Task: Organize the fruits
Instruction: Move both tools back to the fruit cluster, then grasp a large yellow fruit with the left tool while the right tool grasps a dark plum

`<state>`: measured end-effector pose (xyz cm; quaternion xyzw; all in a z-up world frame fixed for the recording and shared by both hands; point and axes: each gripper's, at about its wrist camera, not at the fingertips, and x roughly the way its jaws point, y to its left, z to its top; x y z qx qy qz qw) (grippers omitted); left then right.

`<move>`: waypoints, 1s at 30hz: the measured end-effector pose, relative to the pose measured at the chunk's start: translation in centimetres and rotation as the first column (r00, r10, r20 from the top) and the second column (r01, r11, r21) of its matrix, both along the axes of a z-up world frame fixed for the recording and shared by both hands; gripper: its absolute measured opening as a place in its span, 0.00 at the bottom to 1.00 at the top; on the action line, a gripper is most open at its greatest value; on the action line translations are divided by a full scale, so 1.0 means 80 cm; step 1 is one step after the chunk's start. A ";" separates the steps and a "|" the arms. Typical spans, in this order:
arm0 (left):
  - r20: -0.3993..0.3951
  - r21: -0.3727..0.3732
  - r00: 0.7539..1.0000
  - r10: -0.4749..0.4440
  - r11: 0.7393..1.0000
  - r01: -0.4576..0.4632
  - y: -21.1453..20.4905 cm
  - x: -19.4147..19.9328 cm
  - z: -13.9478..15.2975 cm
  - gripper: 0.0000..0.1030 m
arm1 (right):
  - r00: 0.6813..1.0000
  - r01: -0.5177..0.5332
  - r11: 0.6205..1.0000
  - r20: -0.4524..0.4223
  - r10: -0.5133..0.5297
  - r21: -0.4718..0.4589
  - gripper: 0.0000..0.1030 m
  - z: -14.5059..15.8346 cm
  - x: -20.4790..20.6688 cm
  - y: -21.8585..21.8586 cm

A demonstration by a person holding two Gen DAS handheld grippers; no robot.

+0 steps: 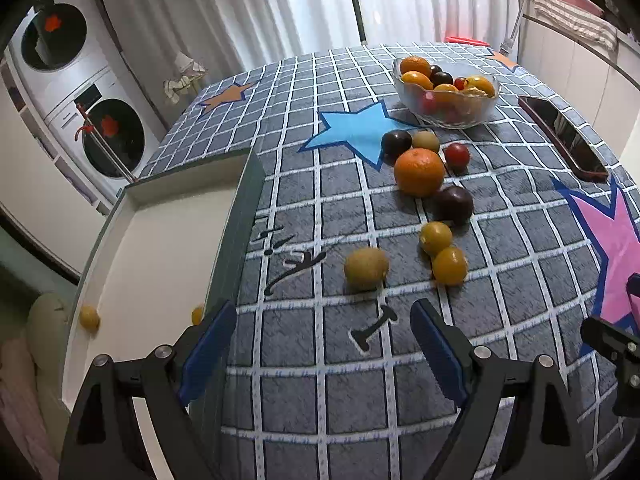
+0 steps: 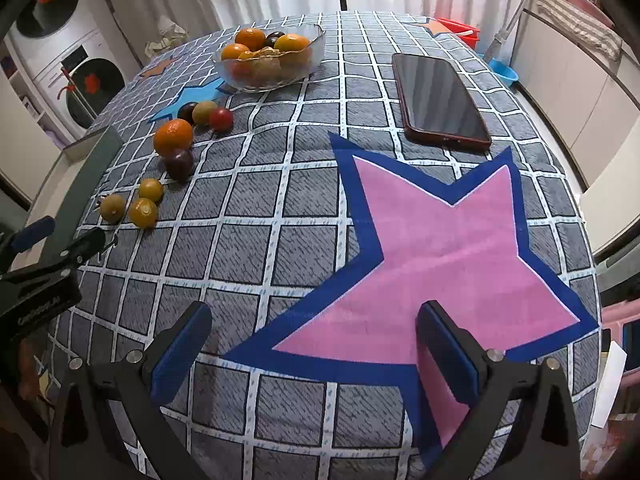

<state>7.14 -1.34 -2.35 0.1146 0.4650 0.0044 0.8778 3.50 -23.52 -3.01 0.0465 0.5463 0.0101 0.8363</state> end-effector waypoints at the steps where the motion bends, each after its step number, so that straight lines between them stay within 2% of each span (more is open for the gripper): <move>1: -0.001 0.003 1.000 -0.001 1.000 0.001 0.000 0.004 -0.001 0.87 | 1.000 0.000 1.000 0.000 0.000 0.001 1.00 0.000 0.001 0.000; 13: -0.023 -0.008 1.000 -0.013 1.000 0.013 -0.005 0.031 -0.017 0.87 | 0.998 -0.056 0.996 0.037 0.054 0.075 1.00 0.017 0.053 0.033; 23: -0.028 -0.056 1.000 -0.008 0.998 0.007 -0.003 0.045 -0.025 0.87 | 0.995 -0.099 0.989 0.033 0.096 0.106 0.99 0.002 0.114 0.076; 25: -0.026 -0.066 1.000 -0.007 0.998 0.005 -0.001 0.046 -0.025 0.83 | 0.994 -0.109 0.988 0.027 0.107 0.105 0.94 -0.003 0.124 0.085; 26: -0.026 -0.081 1.000 -0.009 0.997 0.007 0.000 0.046 -0.024 0.76 | 0.993 -0.114 0.988 0.021 0.112 0.104 0.89 -0.006 0.128 0.089; 28: -0.031 -0.090 0.999 -0.007 0.996 0.005 0.001 0.047 -0.024 0.75 | 0.992 -0.125 0.989 0.026 0.123 0.080 0.84 -0.008 0.133 0.097; 30: -0.029 -0.092 1.000 -0.005 0.996 0.003 0.001 0.047 -0.025 0.75 | 0.990 -0.138 0.986 0.029 0.136 0.095 0.74 -0.007 0.137 0.104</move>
